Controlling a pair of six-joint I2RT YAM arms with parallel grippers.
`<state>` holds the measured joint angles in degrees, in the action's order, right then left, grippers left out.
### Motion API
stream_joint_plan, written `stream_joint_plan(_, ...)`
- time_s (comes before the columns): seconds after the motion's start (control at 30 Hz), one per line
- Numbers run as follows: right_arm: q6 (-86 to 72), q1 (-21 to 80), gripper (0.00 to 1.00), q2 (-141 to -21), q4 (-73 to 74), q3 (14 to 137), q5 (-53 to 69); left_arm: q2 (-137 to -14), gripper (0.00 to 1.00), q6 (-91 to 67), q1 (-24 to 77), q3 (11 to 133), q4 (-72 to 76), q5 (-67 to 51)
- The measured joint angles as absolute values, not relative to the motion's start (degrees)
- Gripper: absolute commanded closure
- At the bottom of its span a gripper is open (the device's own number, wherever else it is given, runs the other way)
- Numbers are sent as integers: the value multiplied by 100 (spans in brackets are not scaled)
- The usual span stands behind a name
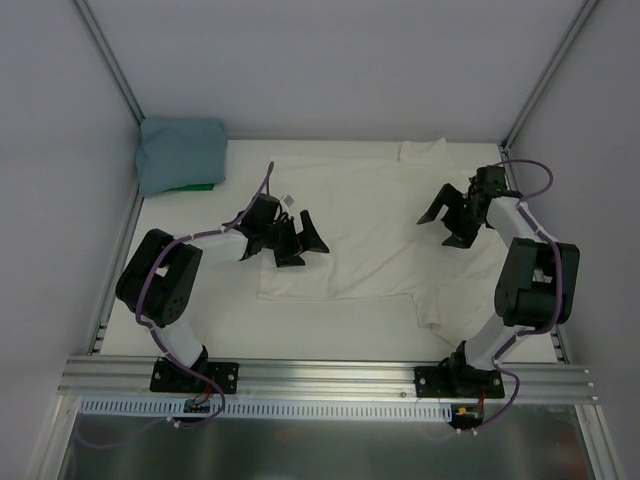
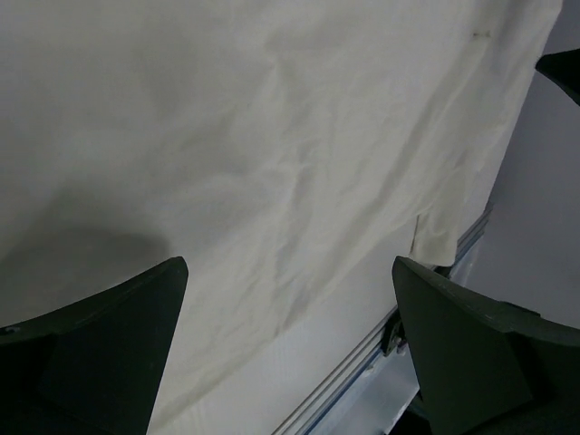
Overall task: Fold and stack the t-shirts
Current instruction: Flatten out the tshirt
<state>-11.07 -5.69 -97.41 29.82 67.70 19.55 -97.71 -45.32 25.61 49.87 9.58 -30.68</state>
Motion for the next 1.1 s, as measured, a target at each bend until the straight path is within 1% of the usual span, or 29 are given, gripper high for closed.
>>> stream_joint_plan(0.17,-1109,-650,1,-9572,2978,6742,2095,-9994,1,-4523,2661,5286,117,-2497)
stream_joint_plan(0.27,-1118,-681,1,-9480,2974,6700,2220,-10073,1,-4392,2847,5693,-554,-1820)
stream_joint_plan(0.47,-1151,-821,0,-9242,2945,6608,2467,-10049,1,-4329,3122,5889,-1234,-899)
stream_joint_plan(0.57,-1166,-904,1,-9102,2932,6573,2558,-9808,1,-4355,3188,5618,-1249,-628)
stream_joint_plan(0.77,-1205,-1004,1,-8890,2891,6462,2724,-8976,1,-4560,3347,4676,-1181,-217)
stream_joint_plan(1.1,-1243,-1094,1,-8687,2893,6283,2825,-8020,1,-4976,3715,3721,-1041,200)
